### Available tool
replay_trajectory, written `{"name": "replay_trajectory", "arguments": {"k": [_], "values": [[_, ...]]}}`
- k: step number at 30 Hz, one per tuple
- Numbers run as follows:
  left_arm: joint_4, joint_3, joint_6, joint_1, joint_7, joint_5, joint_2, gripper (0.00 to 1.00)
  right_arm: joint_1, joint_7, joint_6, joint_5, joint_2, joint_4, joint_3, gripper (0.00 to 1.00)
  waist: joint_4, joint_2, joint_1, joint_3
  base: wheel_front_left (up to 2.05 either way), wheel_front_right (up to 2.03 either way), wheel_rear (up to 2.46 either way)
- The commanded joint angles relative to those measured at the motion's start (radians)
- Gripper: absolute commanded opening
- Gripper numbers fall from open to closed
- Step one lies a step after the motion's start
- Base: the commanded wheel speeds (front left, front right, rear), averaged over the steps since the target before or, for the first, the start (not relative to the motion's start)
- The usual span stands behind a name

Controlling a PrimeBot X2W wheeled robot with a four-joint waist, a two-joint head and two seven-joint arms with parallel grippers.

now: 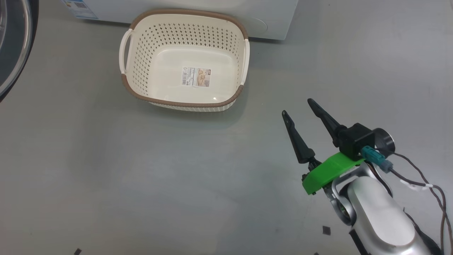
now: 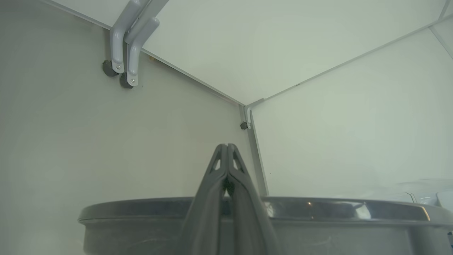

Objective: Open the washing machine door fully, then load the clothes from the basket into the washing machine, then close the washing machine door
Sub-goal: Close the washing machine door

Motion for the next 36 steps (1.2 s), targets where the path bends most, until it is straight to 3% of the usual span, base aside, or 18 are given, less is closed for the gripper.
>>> {"name": "replay_trajectory", "arguments": {"k": [1, 10, 23, 36], "values": [[-0.040, 0.004, -0.001, 0.002, 0.025, -0.009, 0.078, 0.00, -0.012, -0.013, 0.001, 0.011, 0.010, -0.026, 0.018, 1.00, 0.000, -0.0001, 0.0000, -0.003, 0.00, 0.00, 0.00], [-0.069, -0.022, -0.001, 0.038, 0.215, -0.059, 0.043, 0.00, -0.010, -0.016, 0.001, 0.017, 0.010, -0.019, 0.016, 1.00, 0.001, -0.0001, 0.0000, -0.020, 0.00, 0.00, 0.00], [-0.126, -0.032, -0.001, 0.111, 0.365, -0.106, 0.029, 0.00, -0.001, -0.019, 0.001, 0.042, 0.010, 0.002, 0.022, 1.00, -0.003, -0.0001, 0.0000, -0.076, 0.00, 0.00, 0.00], [-0.229, -0.026, -0.001, 0.187, 0.486, -0.165, -0.029, 0.00, 0.019, -0.020, 0.001, 0.067, 0.010, 0.005, 0.029, 1.00, 0.004, -0.0001, 0.0000, -0.130, 0.00, 0.00, 0.00]]}}
